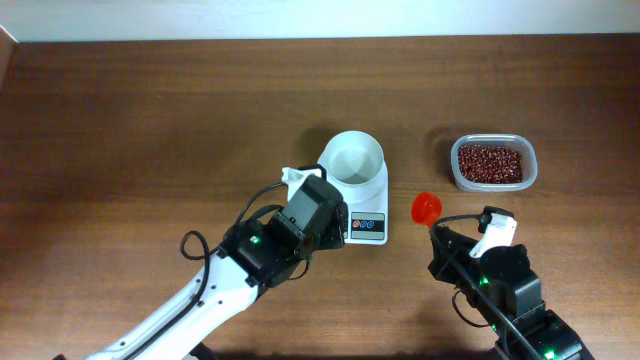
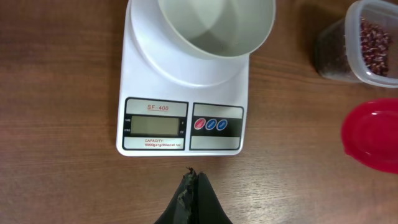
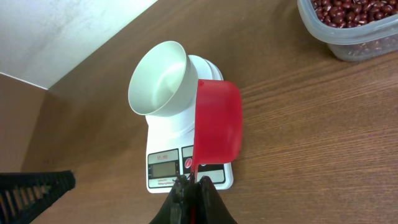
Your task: Scoop and weigh 50g on scale
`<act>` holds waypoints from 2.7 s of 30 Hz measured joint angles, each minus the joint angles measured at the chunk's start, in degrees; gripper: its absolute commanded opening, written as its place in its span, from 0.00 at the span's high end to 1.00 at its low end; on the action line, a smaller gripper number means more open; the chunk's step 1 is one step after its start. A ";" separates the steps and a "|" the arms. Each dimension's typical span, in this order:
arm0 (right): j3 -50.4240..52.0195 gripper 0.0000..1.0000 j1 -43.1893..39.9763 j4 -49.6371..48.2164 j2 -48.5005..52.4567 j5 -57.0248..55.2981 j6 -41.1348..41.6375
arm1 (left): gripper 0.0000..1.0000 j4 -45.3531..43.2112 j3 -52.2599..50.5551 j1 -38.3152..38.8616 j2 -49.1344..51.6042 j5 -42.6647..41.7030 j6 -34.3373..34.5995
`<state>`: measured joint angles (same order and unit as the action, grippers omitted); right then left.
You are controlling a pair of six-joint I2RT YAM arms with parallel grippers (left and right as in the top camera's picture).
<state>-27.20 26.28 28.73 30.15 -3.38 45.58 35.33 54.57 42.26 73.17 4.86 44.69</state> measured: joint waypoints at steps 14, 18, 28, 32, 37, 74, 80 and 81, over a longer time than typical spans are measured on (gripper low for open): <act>0.00 0.95 0.00 1.16 0.00 -1.75 -1.11 | 1.00 -12.92 -0.02 8.26 20.37 6.71 12.15; 0.00 0.91 0.00 1.16 0.00 -1.97 -1.25 | 1.00 -13.70 -0.02 8.24 23.82 8.92 12.15; 0.00 0.96 0.00 1.16 0.00 -2.14 -1.40 | 1.00 -16.52 -0.02 8.24 26.18 12.59 12.15; 0.00 0.96 0.00 1.16 0.00 -2.16 -1.40 | 1.00 -18.08 -0.02 8.24 26.86 12.61 12.15; 0.00 0.96 0.00 1.18 0.00 -2.14 -1.42 | 1.00 -19.78 -0.02 8.24 27.45 12.61 12.15; 0.00 0.96 0.00 2.58 0.00 -2.14 -1.44 | 1.00 -22.16 0.04 8.31 29.29 11.21 12.17; 0.00 0.96 0.00 2.58 0.00 -2.14 -1.42 | 1.00 -22.14 0.04 8.31 29.29 11.21 12.15; 0.00 0.96 0.00 2.58 0.00 -2.14 -1.40 | 1.00 -22.14 0.04 8.31 29.29 11.21 12.15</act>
<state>-27.20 26.28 31.31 30.15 -5.52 44.18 13.19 54.61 50.57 102.45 16.08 56.84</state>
